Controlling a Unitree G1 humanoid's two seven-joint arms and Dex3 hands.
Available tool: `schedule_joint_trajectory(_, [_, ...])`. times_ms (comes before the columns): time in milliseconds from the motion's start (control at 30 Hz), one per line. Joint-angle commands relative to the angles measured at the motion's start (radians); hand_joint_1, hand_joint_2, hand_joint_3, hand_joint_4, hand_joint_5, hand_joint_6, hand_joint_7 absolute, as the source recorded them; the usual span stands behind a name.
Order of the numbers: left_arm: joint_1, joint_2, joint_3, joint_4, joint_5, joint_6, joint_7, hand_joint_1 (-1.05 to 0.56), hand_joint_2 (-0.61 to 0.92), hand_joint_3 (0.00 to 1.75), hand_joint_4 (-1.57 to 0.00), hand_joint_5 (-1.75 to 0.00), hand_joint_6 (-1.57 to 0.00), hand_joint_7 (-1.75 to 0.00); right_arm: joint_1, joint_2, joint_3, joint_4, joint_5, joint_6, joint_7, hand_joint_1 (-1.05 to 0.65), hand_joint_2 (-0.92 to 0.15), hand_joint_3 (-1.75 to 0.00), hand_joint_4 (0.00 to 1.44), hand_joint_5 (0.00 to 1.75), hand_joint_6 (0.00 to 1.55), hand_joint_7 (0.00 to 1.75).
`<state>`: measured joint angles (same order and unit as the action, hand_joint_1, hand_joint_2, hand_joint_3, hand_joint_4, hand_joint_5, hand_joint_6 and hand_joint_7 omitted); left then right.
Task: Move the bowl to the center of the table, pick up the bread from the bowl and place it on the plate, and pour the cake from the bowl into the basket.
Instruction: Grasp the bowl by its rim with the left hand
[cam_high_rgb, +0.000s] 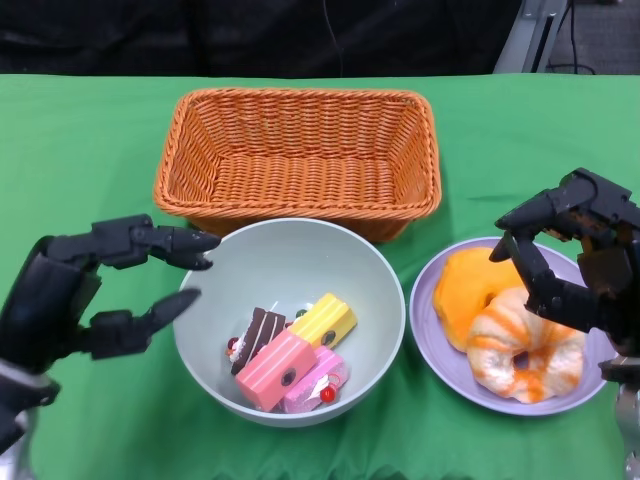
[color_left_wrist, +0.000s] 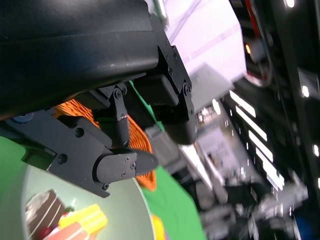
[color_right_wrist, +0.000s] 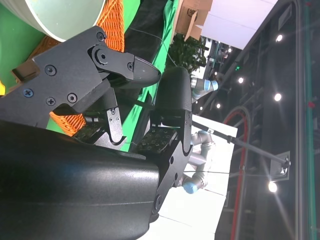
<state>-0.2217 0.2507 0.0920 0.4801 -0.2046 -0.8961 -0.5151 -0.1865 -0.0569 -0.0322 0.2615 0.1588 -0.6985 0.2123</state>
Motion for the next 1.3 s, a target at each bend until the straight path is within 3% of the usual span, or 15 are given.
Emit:
schedule_joint_trajectory(33, [0.059, 0.074, -0.006, -0.111, -0.014, 0.018, -0.043, -0.41, 0.89, 0.07, -0.57, -0.13, -0.67, 0.00, -0.014, 0.005, -0.019, -0.011, 0.026, 0.014, -0.002, -0.03, -0.56, -0.93, 0.73, 1.44, 0.72, 1.12])
schedule_joint_trajectory(267, [0.120, 0.166, 0.005, -0.207, 0.074, -0.101, -0.048, -0.54, 0.91, 0.02, -0.49, -0.03, -0.59, 0.00, -0.011, 0.023, -0.027, -0.018, 0.034, 0.034, -0.003, -0.03, -0.55, -0.94, 0.71, 1.47, 0.72, 1.12])
schedule_joint_trajectory(467, [0.118, 0.215, 0.008, -0.176, 0.161, -0.243, -0.030, -0.60, 0.89, 0.00, -0.52, -0.03, -0.57, 0.00, -0.005, 0.032, -0.032, -0.028, 0.020, 0.054, -0.014, -0.06, -0.57, -0.91, 0.71, 1.48, 0.70, 1.14])
schedule_joint_trajectory(667, [0.043, 0.157, 0.116, -0.047, 0.428, -0.504, 0.079, -0.54, 0.83, 0.00, -0.72, -0.10, -0.76, -0.06, -0.012, 0.038, -0.036, -0.013, 0.016, 0.038, -0.012, -0.04, -0.58, -0.93, 0.71, 1.46, 0.70, 1.12])
schedule_joint_trajectory(800, [0.003, 0.128, 0.171, 0.012, 0.579, -0.596, 0.137, -0.49, 0.79, 0.00, -0.83, -0.12, -0.87, -0.06, -0.008, 0.047, -0.035, -0.021, 0.005, 0.042, -0.023, -0.07, -0.57, -0.92, 0.72, 1.46, 0.71, 1.11])
schedule_joint_trajectory(1033, [-0.005, 0.077, 0.238, -0.018, 0.815, -0.603, 0.241, -0.49, 0.81, 0.02, -0.95, -0.13, -0.95, -0.04, -0.005, 0.057, -0.029, -0.026, -0.027, 0.025, -0.044, -0.10, -0.57, -0.87, 0.73, 1.44, 0.72, 1.11])
schedule_joint_trajectory(1300, [0.024, 0.096, 0.165, -0.100, 0.983, -0.497, 0.359, -0.50, 0.81, 0.00, -0.97, -0.11, -0.95, -0.01, 0.004, 0.064, -0.017, -0.046, -0.035, 0.024, -0.041, -0.09, -0.48, -1.02, 0.72, 1.42, 0.72, 1.10])
